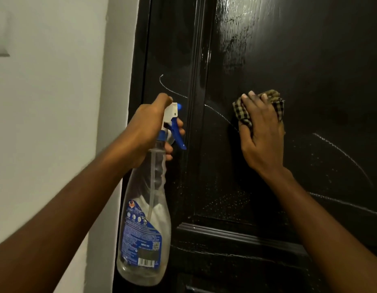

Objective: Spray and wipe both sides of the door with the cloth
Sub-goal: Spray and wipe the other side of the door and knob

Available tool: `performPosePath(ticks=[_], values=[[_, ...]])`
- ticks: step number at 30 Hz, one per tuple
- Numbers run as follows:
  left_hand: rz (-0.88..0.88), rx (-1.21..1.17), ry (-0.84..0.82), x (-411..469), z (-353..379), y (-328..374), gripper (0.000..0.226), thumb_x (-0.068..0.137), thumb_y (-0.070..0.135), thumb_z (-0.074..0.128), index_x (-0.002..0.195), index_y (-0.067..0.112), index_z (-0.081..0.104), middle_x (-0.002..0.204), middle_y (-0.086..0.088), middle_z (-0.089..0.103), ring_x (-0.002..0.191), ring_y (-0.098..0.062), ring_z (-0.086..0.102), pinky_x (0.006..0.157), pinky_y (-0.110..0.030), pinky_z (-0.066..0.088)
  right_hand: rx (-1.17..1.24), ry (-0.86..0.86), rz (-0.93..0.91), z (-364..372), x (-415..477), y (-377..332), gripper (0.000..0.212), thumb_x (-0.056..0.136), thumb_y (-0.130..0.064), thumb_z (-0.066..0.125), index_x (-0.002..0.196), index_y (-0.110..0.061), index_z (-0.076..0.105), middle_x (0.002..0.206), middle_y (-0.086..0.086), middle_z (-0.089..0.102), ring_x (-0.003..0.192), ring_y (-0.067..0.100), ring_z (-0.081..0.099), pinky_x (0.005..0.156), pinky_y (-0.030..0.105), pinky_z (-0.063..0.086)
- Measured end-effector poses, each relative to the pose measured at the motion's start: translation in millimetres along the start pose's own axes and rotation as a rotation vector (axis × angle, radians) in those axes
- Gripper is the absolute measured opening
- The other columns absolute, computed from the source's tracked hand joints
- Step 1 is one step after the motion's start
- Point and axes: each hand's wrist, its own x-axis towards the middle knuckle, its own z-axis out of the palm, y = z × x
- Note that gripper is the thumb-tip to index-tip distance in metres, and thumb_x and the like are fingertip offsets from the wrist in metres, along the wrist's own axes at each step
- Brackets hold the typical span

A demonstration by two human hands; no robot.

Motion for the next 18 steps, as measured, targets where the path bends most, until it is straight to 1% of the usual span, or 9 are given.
performPosePath(ticks=[2,4,7,9,11,15,18], values=[[-0.019,0.008,0.005,0.5,-7.1,3.4,0.048,0.101,0.049,0.034,0.092,0.011,0.062,0.085,-0.01,0.067,0.047,-0.009,0.06,0.042,-0.021,0.047,-0.007,-0.001,-0.014,1.4,-0.7,-3.0,0.06,0.096,-0.03,0.046,0.155,-0.027,0.037,0.162,-0.006,0.032,0.154,0.009,0.015,0.121,0.057,0.022],[-0.037,0.014,-0.006,-0.4,-13.9,5.8,0.049,0.101,0.05,0.034,0.091,0.01,0.061,0.08,-0.01,0.064,0.04,-0.007,0.056,0.042,-0.02,0.047,0.025,-0.001,0.001,4.8,-0.5,-8.1,0.06,0.096,-0.029,0.046,0.156,-0.026,0.037,0.162,-0.006,0.033,0.154,0.009,0.015,0.122,0.056,0.02],[-0.024,0.023,-0.006,0.6,-27.5,8.3,0.049,0.102,0.048,0.033,0.101,0.007,0.059,0.075,-0.008,0.061,0.037,-0.007,0.054,0.04,-0.019,0.045,0.078,0.01,0.019,10.0,6.1,-15.9,0.058,0.099,-0.029,0.046,0.156,-0.026,0.036,0.162,-0.006,0.033,0.154,0.01,0.017,0.123,0.055,0.019],[-0.01,0.031,0.005,4.5,-40.5,10.1,0.05,0.103,0.048,0.032,0.107,0.006,0.059,0.076,-0.008,0.062,0.037,-0.007,0.055,0.039,-0.019,0.046,0.098,0.024,0.014,14.3,17.0,-20.5,0.058,0.099,-0.029,0.046,0.156,-0.025,0.036,0.163,-0.006,0.033,0.154,0.012,0.02,0.123,0.055,0.02],[-0.013,0.044,0.012,9.7,-55.2,10.2,0.054,0.102,0.049,0.033,0.109,0.004,0.062,0.085,-0.011,0.066,0.037,-0.008,0.056,0.04,-0.02,0.047,0.095,0.03,0.003,21.2,31.7,-26.8,0.058,0.1,-0.029,0.046,0.156,-0.024,0.035,0.163,-0.004,0.033,0.153,0.014,0.021,0.123,0.055,0.021],[-0.037,0.034,0.012,20.8,-83.6,11.5,0.056,0.1,0.051,0.035,0.105,0.005,0.066,0.096,-0.018,0.071,0.04,-0.011,0.057,0.045,-0.024,0.048,-0.056,-0.007,-0.057,46.6,70.7,-48.6,0.059,0.099,-0.034,0.045,0.157,-0.028,0.034,0.163,-0.005,0.031,0.154,0.013,0.017,0.121,0.056,0.021],[-0.026,0.056,0.0,28.3,-100.5,12.9,0.056,0.1,0.052,0.036,0.101,0.005,0.068,0.091,-0.017,0.072,0.041,-0.014,0.056,0.048,-0.026,0.05,-0.226,-0.036,-0.177,74.3,103.1,-70.1,0.061,0.098,-0.038,0.043,0.157,-0.031,0.033,0.163,-0.006,0.031,0.154,0.014,0.018,0.121,0.056,0.021]])
